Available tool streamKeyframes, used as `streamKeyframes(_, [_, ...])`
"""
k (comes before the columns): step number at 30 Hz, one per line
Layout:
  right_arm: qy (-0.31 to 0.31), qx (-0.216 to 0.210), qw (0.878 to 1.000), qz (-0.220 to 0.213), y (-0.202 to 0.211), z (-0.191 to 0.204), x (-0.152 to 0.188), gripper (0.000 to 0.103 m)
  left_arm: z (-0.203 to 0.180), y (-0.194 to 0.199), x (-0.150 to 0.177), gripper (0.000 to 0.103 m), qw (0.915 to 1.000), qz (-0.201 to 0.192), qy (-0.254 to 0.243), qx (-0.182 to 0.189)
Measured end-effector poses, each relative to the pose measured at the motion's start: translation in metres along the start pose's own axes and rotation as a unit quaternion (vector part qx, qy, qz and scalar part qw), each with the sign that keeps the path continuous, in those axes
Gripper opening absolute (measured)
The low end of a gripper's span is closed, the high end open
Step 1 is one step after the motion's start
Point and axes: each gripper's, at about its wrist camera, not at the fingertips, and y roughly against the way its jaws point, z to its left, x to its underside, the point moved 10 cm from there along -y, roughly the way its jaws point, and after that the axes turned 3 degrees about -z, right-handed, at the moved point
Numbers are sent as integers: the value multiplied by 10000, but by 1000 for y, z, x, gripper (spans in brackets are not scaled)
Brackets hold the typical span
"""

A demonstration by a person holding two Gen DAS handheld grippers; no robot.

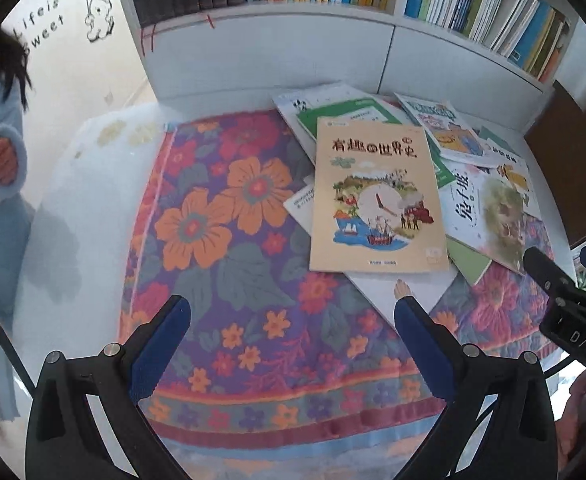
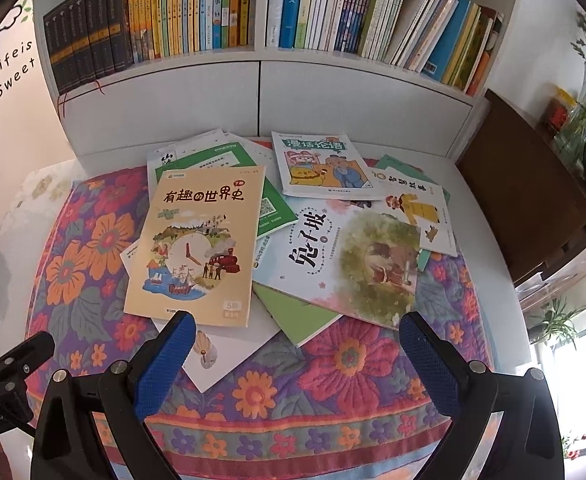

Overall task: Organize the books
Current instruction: 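Move the right tool to the tan world-history book and grasp its edge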

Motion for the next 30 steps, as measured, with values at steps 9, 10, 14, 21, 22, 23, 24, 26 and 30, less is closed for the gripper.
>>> streamKeyframes(9, [55, -51, 9997, 214, -33, 9, -6, 101, 3, -35, -19, 102, 9996, 117, 163, 207])
streamKeyframes(10, [71, -55, 9997, 244, -38, 10, -7, 101, 2, -41, -22, 101, 9995, 151, 137, 233])
streamKeyframes(14, [151, -32, 9993, 334, -57, 15, -14, 101, 0, -56, -31, 101, 9995, 123, 68, 271])
streamKeyframes(21, [77, -400, 9976, 555, -93, 27, -16, 101, -11, -96, -34, 93, 9967, 270, 130, 757])
streamKeyframes(22, [6, -611, 9963, 610, -99, 31, -16, 101, -12, -102, -34, 93, 9962, 325, 149, 799])
streamKeyframes(23, [-52, -846, 9942, 656, -104, 35, -15, 101, -13, -109, -33, 93, 9953, 384, 159, 875])
streamKeyframes(24, [-79, -991, 9928, 674, -108, 39, -15, 101, -15, -116, -32, 93, 9942, 410, 160, 977])
streamKeyframes(26, [-12, -1050, 9921, 690, -115, 43, -15, 101, -19, -122, -31, 93, 9938, 417, 93, 1026])
streamKeyframes(30, [37, -985, 9911, 890, -134, 48, -9, 91, -32, -133, -29, 93, 9927, 385, -114, 1136])
